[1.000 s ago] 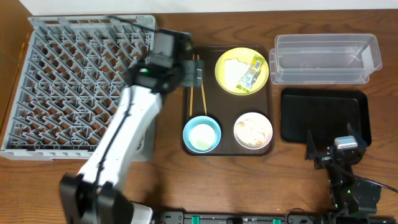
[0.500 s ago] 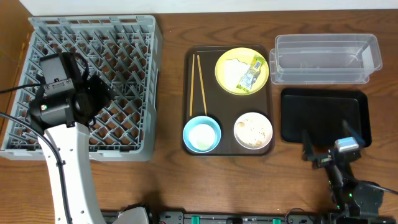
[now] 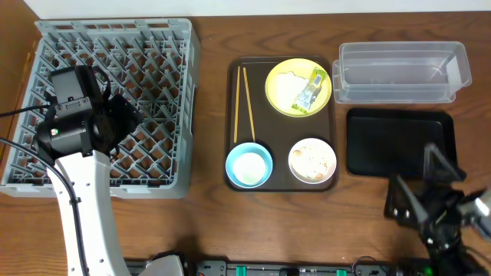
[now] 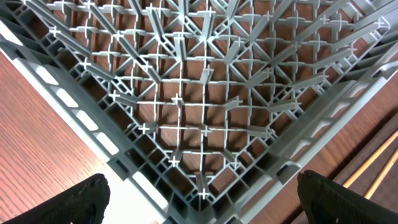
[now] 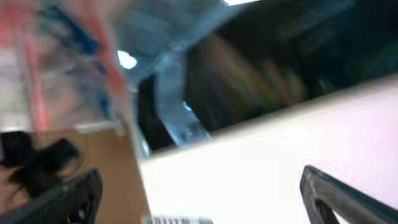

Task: Sort waste into correct bins and load items into the dishwasher
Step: 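Reach the right gripper to the yellow plate and grasp the green wrapper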

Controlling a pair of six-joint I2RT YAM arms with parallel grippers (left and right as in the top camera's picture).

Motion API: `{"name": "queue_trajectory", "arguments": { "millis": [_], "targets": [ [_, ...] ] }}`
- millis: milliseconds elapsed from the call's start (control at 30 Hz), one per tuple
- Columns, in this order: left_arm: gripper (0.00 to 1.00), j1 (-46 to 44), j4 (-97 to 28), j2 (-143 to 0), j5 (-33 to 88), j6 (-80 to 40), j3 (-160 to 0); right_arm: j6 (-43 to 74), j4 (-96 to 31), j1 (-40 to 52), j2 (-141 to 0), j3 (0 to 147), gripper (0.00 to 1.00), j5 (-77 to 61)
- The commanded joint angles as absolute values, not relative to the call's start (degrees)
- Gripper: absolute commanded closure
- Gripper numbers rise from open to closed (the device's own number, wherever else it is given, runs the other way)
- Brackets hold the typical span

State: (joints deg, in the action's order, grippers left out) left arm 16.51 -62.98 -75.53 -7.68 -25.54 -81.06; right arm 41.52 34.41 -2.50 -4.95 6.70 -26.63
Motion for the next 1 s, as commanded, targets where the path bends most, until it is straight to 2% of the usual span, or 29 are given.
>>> {"name": "queue_trajectory", "arguments": {
  "millis": [0, 167, 233, 300, 433, 500, 600, 667, 733, 767, 833, 933, 967],
  "targets": [
    [0.02, 16.8, -63.1, -75.7, -8.2, -26.0, -81.2, 35.9, 27.8, -2.5, -15.7, 17.5, 0.01, -28.5],
    [0.02, 16.8, -63.1, -75.7, -8.2, -26.0, -81.2, 31.3, 21.3, -0.9, -44.7, 37.8, 0.01, -44.9],
    [0.02, 16.8, -63.1, -75.7, -8.2, -26.0, -81.2, 24.4, 6.2, 3.2, -59.2, 50.5, 0.01, -45.2],
    [0.02, 16.8, -63.1, -75.7, -8.2, -26.0, -81.2, 17.4, -7.2, 8.6, -69.4, 60.7, 0.01, -39.4],
    [0.02, 16.8, -63.1, -75.7, -8.2, -26.0, -81.2, 9.4, -33.3, 21.0, -88.8, 82.8, 0.01, -16.1],
    [0.02, 16.8, -63.1, -75.7, -8.2, -26.0, -81.2, 7.8, -39.3, 24.6, -94.5, 89.5, 0.01, -9.5],
    [0.02, 16.8, -63.1, -75.7, -8.2, -26.0, -81.2, 7.8, -40.5, 29.0, -100.3, 92.6, 0.01, -15.1],
    [0.02, 16.8, -63.1, -75.7, -8.2, -26.0, -81.2, 6.7, -41.0, 30.3, -102.3, 92.5, 0.01, -12.2],
    [0.02, 16.8, -63.1, -75.7, -8.2, -26.0, -81.2, 10.2, -40.2, 30.4, -104.7, 92.5, 0.17, -4.9],
    [0.02, 16.8, -63.1, -75.7, -8.2, -26.0, -81.2, 18.2, -40.1, 30.1, -106.3, 92.5, 0.25, 1.3],
    [0.02, 16.8, -63.1, -75.7, -8.2, -26.0, -81.2, 27.9, -39.0, 29.6, -109.4, 92.5, 0.09, 4.7],
    [0.02, 16.8, -63.1, -75.7, -8.2, -26.0, -81.2, 30.6, -36.9, 29.5, -113.8, 92.5, 0.14, 5.0],
    [0.02, 16.8, -63.1, -75.7, -8.2, -26.0, -81.2, 32.9, -36.6, 29.5, -115.7, 92.5, 0.18, 6.6]
  ]
}}
